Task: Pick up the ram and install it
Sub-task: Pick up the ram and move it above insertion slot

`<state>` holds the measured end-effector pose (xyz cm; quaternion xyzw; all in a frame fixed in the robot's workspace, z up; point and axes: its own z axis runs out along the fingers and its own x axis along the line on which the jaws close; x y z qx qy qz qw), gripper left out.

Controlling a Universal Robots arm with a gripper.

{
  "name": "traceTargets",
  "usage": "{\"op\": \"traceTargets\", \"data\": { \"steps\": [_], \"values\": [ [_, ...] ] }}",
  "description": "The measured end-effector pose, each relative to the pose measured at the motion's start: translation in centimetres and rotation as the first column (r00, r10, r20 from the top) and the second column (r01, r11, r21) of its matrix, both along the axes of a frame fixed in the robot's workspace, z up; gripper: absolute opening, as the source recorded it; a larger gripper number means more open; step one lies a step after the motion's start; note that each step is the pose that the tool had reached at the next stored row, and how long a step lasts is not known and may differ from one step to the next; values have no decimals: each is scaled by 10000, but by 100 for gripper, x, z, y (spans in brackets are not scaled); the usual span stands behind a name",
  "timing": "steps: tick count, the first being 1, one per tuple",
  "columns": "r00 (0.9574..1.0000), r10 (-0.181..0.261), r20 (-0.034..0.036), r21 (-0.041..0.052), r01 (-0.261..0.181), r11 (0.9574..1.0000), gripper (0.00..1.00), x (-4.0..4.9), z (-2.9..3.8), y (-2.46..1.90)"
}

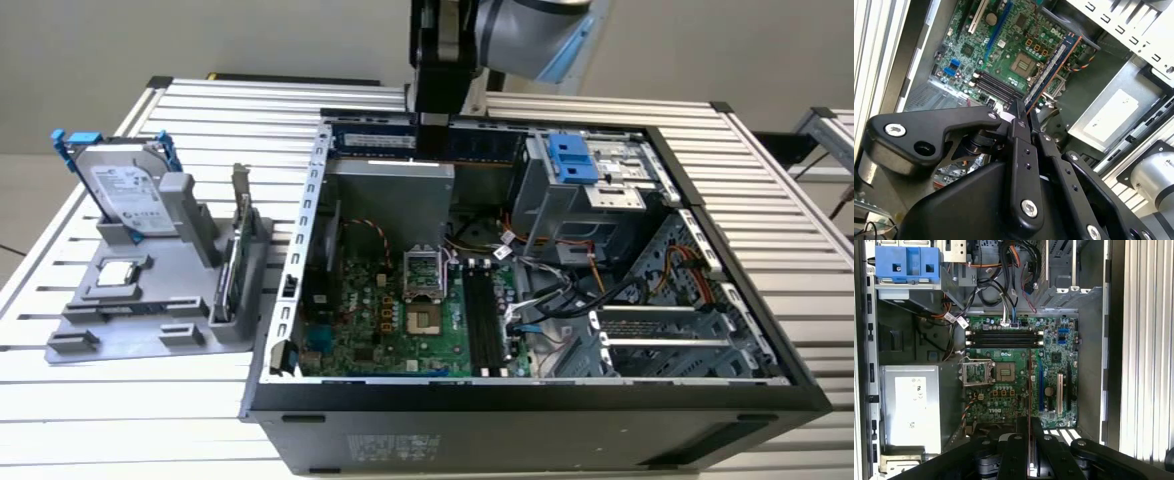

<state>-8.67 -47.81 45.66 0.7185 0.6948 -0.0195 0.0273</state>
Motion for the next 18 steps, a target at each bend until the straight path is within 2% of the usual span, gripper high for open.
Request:
{"op": "traceTargets", "data": {
  "steps": [18],
  "values": [
    [10000,1,0,0,-1,10000,0,176,22,0]
  ]
}}
